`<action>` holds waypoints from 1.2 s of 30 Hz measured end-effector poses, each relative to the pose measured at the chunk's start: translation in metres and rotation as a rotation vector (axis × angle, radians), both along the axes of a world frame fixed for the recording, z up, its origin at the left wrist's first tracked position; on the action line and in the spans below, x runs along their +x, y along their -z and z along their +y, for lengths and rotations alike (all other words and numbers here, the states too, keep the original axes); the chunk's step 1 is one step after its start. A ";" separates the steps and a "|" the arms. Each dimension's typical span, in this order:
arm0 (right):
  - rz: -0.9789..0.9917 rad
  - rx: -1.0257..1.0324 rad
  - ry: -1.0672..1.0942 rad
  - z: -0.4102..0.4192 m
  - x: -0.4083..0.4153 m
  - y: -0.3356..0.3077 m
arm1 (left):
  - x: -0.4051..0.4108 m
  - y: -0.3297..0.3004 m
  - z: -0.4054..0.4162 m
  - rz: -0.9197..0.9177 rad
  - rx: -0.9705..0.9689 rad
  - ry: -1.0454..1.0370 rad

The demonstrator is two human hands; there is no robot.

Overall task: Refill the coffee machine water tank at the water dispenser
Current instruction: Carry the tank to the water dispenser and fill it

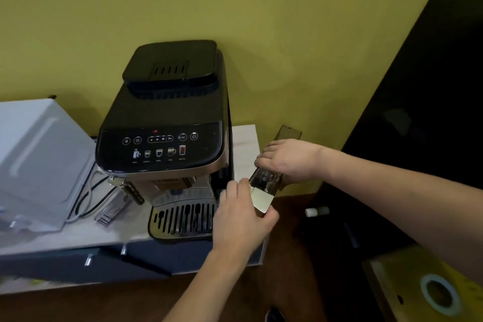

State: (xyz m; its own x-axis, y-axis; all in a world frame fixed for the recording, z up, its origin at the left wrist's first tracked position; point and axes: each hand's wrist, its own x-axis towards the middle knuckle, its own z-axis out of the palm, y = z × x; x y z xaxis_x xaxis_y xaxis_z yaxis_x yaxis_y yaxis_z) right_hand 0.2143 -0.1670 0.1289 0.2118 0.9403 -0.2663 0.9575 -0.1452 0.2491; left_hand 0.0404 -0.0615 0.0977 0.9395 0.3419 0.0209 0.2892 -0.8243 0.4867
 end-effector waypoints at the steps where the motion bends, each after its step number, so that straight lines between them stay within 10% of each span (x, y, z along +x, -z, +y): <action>1: 0.004 -0.004 0.035 -0.007 -0.013 -0.006 | -0.009 -0.002 0.000 -0.032 -0.004 0.041; 12: 0.056 0.162 0.525 -0.110 -0.171 -0.044 | -0.097 -0.005 -0.041 -0.408 -0.283 0.339; 36: 0.585 0.808 1.169 -0.407 -0.315 0.075 | -0.138 -0.024 -0.329 -0.266 -0.128 0.539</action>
